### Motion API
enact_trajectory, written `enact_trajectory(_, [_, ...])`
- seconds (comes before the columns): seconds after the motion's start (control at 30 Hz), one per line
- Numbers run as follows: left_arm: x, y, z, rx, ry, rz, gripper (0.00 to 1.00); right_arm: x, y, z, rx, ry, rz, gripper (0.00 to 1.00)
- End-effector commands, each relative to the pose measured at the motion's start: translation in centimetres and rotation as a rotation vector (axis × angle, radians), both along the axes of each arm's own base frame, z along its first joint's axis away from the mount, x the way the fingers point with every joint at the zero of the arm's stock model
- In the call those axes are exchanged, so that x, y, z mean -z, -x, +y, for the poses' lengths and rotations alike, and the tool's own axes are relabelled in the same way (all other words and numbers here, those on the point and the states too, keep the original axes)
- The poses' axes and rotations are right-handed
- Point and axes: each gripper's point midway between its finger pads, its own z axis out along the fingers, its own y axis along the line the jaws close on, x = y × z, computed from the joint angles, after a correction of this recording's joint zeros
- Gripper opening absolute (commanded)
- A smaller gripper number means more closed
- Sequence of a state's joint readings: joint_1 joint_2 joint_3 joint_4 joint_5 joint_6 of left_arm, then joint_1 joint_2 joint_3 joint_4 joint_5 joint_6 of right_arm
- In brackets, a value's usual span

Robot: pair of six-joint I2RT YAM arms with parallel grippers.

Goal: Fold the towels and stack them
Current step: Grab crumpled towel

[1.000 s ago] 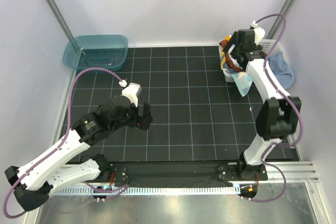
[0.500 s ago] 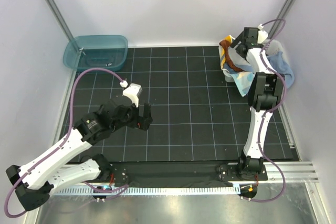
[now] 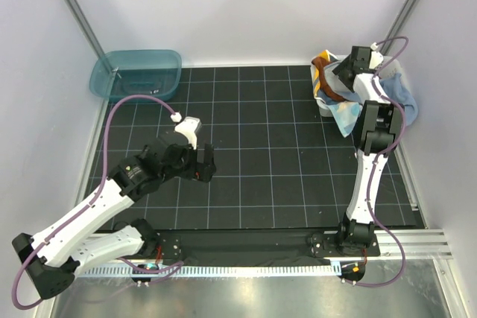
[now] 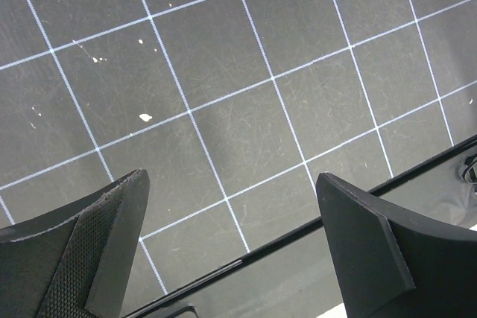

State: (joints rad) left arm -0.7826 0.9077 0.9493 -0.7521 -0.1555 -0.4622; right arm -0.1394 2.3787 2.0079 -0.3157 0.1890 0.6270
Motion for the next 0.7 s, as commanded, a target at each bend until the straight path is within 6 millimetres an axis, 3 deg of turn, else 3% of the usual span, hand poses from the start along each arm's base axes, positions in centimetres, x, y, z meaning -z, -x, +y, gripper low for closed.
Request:
enact_trajectory(0.0, [-0.5,-0.4,-0.5,0.013,0.026,-0.018,0.98,-1.4,-1.1,-0.9,0.001,-0.012,-0.082,0.69])
enact_trajectory(0.2, [-0.4,-0.5,-0.4,0.008,0.028,-0.014,0.98,-3.9,-1.6,-1.2,-0.012,-0.023,-0.136,0.39])
enact_trajectory(0.5, [-0.3,-0.6,-0.3,0.003,0.026,-0.01,0.98,-7.7,-1.9,-1.6,-0.031,-0.039,-0.204,0.03])
enact_trajectory(0.67, [-0.4,-0.7,-0.2,-0.002,0.032,-0.012,0.98,-10.5,-1.7,-1.6,-0.037,-0.023,-0.246,0.01])
